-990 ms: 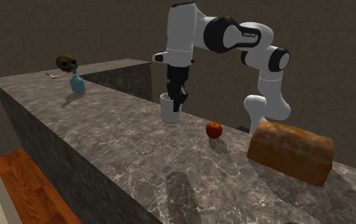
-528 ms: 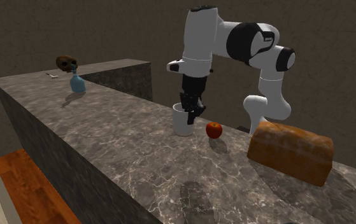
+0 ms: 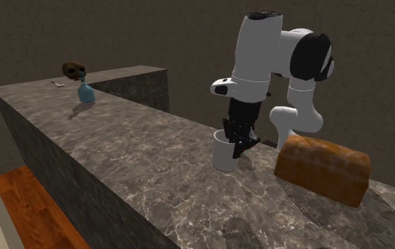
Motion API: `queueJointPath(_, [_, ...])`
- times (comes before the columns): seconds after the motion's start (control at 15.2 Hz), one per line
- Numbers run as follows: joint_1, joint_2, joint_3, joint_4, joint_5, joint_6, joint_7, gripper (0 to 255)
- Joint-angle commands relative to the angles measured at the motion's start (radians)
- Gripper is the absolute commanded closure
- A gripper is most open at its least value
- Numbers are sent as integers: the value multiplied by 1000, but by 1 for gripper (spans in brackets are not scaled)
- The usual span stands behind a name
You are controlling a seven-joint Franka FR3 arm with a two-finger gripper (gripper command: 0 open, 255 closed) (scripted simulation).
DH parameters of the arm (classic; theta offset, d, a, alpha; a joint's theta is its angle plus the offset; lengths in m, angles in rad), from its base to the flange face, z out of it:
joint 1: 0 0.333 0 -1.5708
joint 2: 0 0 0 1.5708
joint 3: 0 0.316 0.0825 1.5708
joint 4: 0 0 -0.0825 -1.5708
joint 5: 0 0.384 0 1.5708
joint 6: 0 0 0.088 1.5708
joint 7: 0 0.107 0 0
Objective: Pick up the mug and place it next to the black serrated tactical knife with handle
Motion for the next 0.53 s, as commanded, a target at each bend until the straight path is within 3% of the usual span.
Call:
queueJointPath(0.0, [26,26,16,23,-3,1,43,255])
queueJointPath(0.46, [105,117,58,105,-12,-1,163,255])
